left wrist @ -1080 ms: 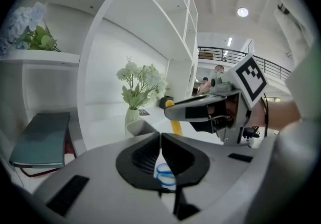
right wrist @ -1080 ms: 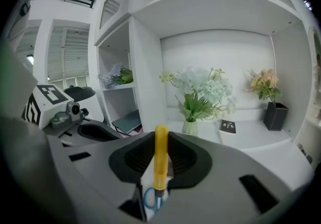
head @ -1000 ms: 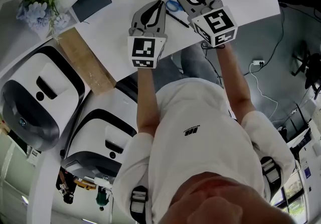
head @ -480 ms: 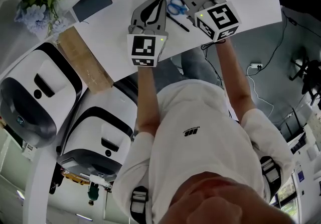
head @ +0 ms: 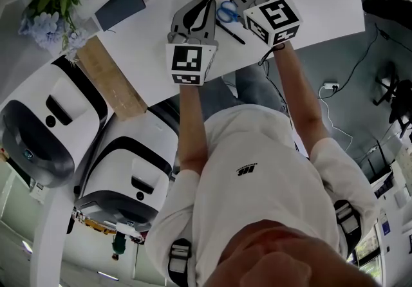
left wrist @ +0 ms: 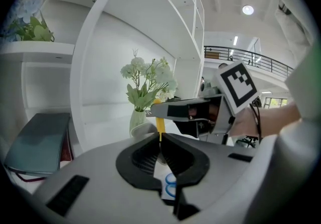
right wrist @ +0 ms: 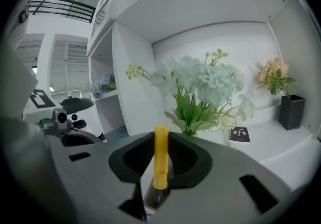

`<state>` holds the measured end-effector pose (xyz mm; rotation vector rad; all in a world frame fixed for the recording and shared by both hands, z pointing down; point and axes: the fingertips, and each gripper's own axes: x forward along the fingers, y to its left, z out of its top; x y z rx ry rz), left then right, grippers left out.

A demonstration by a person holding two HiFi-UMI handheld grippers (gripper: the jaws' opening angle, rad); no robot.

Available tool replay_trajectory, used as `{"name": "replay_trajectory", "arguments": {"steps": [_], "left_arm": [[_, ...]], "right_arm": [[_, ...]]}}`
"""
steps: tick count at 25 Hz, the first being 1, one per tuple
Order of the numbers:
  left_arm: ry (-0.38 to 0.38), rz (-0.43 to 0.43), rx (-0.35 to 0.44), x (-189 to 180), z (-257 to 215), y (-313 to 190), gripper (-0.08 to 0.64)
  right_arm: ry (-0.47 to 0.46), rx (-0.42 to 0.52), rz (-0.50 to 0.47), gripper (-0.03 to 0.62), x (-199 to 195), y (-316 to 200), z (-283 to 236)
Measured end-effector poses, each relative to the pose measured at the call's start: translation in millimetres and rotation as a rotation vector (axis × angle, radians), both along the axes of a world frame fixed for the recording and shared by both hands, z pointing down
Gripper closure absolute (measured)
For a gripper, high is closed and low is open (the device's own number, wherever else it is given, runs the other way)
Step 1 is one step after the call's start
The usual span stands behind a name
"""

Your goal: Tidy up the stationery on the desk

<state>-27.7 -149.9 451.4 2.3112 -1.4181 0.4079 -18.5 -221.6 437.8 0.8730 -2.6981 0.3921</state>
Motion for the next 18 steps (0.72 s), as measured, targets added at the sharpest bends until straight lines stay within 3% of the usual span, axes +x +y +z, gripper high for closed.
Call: {"name": "replay_trajectory", "arguments": {"steps": [3,7,18], "left_arm": [[0.004,0.001,-0.009,1,4,2,0.560],[0.008,0.003,-0.016,2,7,5,0.560],[0.012,0.030,-0.043,10,22,19,0.560]], "right_arm": [[0.064,-0.002,-0.016,0.528,-3,5,17],[0.083,-0.003,-0.015,0.488,-3,9,23],[0.146,-0.014,0.010,0.509,25,40,33]]}}
